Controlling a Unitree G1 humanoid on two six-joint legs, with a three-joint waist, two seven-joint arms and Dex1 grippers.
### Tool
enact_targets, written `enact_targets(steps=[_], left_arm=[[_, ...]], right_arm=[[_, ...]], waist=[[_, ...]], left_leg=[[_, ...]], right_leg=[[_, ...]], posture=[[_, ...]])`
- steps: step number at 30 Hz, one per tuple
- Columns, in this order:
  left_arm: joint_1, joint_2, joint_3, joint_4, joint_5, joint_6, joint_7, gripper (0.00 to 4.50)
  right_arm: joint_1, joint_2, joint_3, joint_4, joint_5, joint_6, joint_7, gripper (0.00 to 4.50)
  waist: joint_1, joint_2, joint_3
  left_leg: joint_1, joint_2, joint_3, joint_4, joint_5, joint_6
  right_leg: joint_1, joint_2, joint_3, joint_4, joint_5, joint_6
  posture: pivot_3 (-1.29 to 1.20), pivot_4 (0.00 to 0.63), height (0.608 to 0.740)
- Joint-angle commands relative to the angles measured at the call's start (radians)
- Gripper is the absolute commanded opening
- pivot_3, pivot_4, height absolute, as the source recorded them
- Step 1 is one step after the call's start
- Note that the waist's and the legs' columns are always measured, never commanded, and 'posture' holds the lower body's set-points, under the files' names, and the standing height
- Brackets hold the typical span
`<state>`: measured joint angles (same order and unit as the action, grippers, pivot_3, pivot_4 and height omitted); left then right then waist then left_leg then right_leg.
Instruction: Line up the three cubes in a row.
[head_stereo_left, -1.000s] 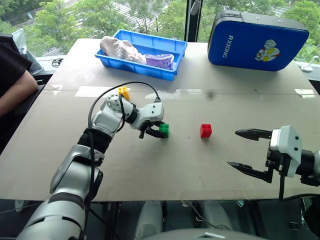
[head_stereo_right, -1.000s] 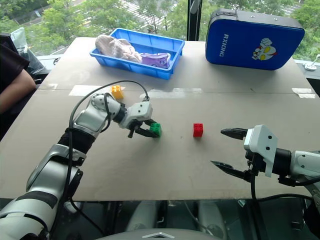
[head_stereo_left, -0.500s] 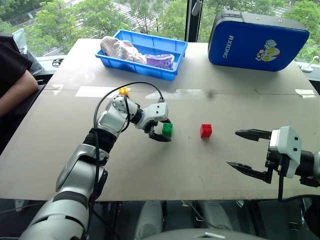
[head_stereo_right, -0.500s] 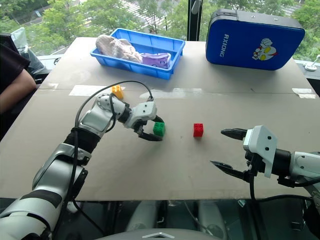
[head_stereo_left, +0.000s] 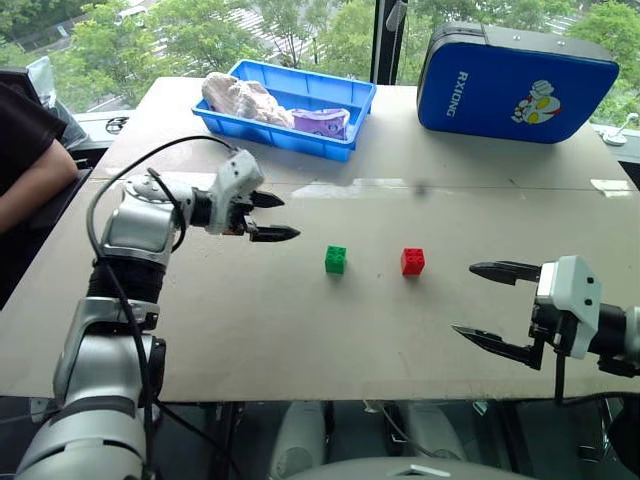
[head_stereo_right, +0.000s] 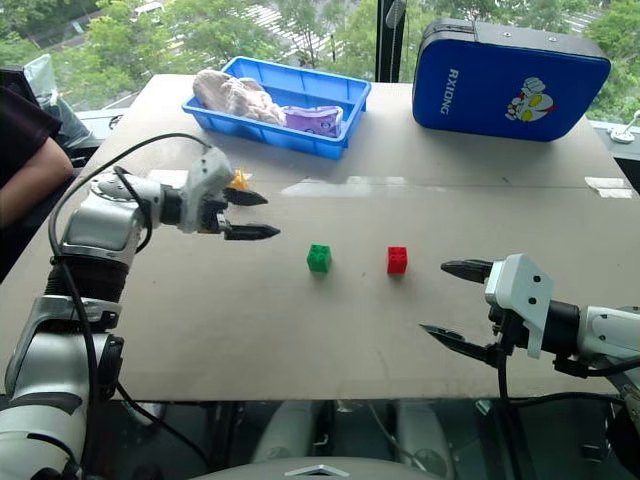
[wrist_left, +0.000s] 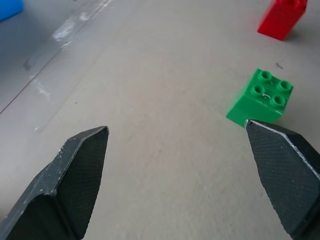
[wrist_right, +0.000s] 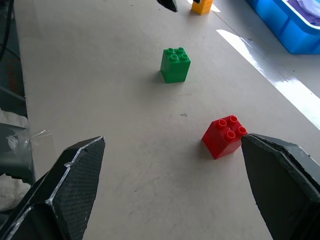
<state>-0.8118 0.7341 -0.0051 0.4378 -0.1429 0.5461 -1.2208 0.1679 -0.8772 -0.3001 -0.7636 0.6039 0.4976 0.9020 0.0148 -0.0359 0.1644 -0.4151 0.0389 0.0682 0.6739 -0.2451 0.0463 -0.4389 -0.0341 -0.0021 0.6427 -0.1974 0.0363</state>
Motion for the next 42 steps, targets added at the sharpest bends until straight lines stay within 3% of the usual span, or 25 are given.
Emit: enact_targets(steps=[1,8,11,15,21,33,38,41,42], left_arm=[[-0.034,-0.037,0.130,0.018,0.027,0.053,0.339,4.49],[-0.007,-0.243,0.187,-0.121,0.157,0.161,0.917,4.49],[-0.002,-0.299,0.191,-0.163,0.162,0.215,1.006,4.49],[-0.046,-0.353,0.225,-0.061,0.158,0.202,1.132,4.49],[-0.087,-0.373,0.233,0.074,0.136,0.097,1.178,4.49],[-0.187,-0.400,0.222,0.348,0.118,-0.105,1.188,4.49],[-0.226,-0.420,0.239,0.441,0.121,-0.174,1.290,4.49],[-0.239,-0.422,0.239,0.482,0.117,-0.200,1.317,3.74],[-0.242,-0.421,0.238,0.492,0.115,-0.206,1.318,3.11]], right_arm=[[-0.023,0.009,0.015,0.005,-0.006,-0.026,-0.005,4.50],[-0.062,0.009,0.034,0.033,-0.018,-0.043,0.007,4.50],[-0.072,0.009,0.034,0.041,-0.020,-0.049,0.013,4.50],[-0.127,0.039,0.028,0.061,0.007,-0.052,-0.013,4.50],[-0.195,0.094,0.018,0.070,0.050,-0.039,-0.068,4.50],[-0.216,0.089,-0.004,0.067,0.091,-0.022,-0.109,4.50],[-0.198,0.085,-0.005,0.053,0.085,-0.022,-0.118,4.50],[-0.188,0.081,-0.010,0.046,0.086,-0.020,-0.122,4.50],[-0.185,0.080,-0.011,0.044,0.084,-0.020,-0.123,4.50]], waist=[[0.000,0.000,0.000],[0.003,-0.001,0.000],[-0.001,-0.001,0.000],[-0.004,-0.001,0.000],[0.000,-0.001,0.000],[-0.001,-0.001,0.000],[0.000,-0.001,0.000],[0.000,-0.001,0.000],[-0.001,-0.001,0.000]], left_leg=[[0.000,0.000,0.000,0.000,0.000,0.000],[0.000,-0.001,-0.002,0.002,0.000,0.000],[0.000,-0.001,-0.002,0.002,0.000,0.000],[0.002,-0.001,-0.002,0.002,0.000,0.000],[0.001,-0.001,-0.003,0.002,0.000,0.000],[0.000,-0.002,0.002,0.002,0.000,0.000],[0.000,-0.002,0.002,0.002,0.000,0.000],[0.000,-0.002,0.002,0.002,0.000,0.000],[0.000,-0.002,0.002,0.002,0.000,0.000]], right_leg=[[0.000,0.000,0.000,0.000,0.000,0.000],[0.003,-0.001,-0.002,0.000,0.003,-0.003],[0.003,-0.001,-0.002,0.000,0.003,-0.003],[0.003,0.000,-0.001,0.000,0.003,-0.003],[0.003,0.000,-0.003,0.001,0.003,-0.004],[0.003,-0.001,-0.003,0.000,0.003,-0.004],[0.003,-0.001,-0.003,0.000,0.003,-0.004],[0.003,-0.001,-0.003,0.000,0.003,-0.004],[0.003,-0.001,-0.003,0.000,0.003,-0.004]], posture=[[0.00,0.150,0.740],[0.00,0.150,0.740],[0.00,0.150,0.740],[0.00,0.150,0.740],[0.00,0.150,0.740],[0.00,0.150,0.740],[0.00,0.150,0.740],[0.00,0.150,0.740],[0.00,0.150,0.740]])
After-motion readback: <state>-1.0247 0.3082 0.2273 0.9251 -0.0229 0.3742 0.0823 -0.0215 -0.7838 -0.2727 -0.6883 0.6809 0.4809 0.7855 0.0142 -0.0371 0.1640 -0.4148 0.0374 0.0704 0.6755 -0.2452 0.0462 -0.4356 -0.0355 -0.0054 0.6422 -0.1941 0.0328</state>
